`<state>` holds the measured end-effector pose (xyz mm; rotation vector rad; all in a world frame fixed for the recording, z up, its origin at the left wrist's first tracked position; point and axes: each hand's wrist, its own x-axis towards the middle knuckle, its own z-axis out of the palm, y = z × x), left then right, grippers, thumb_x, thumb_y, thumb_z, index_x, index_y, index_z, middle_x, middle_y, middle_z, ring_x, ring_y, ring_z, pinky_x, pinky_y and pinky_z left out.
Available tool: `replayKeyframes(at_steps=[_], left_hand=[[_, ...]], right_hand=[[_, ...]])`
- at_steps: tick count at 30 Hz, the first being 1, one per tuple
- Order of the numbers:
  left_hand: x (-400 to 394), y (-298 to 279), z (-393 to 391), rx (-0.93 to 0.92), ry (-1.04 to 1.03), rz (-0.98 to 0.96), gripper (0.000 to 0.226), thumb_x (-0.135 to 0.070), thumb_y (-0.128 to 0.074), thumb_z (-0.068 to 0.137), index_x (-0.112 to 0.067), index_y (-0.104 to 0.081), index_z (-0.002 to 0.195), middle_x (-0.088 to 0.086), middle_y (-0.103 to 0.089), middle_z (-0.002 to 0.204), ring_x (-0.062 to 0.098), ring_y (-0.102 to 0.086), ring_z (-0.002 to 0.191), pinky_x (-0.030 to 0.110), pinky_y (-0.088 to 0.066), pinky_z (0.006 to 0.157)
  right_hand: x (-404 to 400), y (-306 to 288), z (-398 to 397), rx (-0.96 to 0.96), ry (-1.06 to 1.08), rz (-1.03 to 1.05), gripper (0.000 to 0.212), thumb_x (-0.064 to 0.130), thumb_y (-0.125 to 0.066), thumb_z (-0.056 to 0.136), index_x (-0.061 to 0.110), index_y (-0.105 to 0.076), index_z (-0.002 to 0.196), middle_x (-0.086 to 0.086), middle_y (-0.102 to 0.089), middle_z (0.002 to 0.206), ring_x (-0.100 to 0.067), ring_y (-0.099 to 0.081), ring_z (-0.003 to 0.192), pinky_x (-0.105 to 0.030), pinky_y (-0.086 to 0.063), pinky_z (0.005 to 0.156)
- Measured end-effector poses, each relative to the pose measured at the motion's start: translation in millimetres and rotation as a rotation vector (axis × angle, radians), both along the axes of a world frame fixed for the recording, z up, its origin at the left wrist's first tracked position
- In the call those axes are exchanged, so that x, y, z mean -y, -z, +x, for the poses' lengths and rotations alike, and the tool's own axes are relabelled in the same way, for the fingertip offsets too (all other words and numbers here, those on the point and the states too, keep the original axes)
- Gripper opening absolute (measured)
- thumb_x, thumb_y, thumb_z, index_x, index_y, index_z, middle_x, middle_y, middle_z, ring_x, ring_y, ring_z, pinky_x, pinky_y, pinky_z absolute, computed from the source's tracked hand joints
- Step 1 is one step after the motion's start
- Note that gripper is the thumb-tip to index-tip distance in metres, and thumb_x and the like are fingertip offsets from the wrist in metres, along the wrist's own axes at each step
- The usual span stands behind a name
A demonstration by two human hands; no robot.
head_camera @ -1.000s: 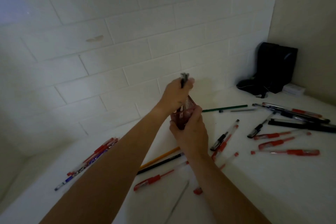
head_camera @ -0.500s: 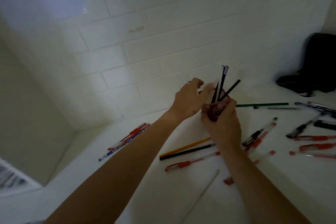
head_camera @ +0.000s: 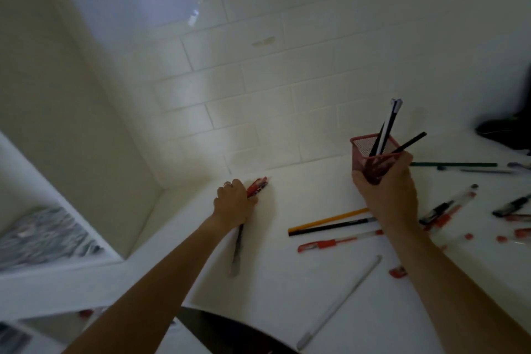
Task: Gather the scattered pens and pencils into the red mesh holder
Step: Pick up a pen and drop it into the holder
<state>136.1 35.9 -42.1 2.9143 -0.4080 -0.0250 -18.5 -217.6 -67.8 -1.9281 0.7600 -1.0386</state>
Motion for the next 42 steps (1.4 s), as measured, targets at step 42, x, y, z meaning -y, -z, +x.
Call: replayKeyframes(at_steps=[42], left_hand=[[229.3, -82.2, -79.2, 0.038, 0.424, -0.528, 0.027, -0.029, -0.062, 0.091, -0.005, -0.065, 0.1, 0.012, -0.07, 0.096, 0.027, -0.067, 0.089, 0.036, -0.056, 0.077]], right_hand=[[0.7, -2.4, 2.0, -0.054, 0.049, 0.004, 0.089, 0.044, -0.079, 0.078, 0.019, -0.026, 0.145, -0.007, -0.06, 0.128, -0.028, -0.066, 0.109, -0.046, -0.059, 0.085]])
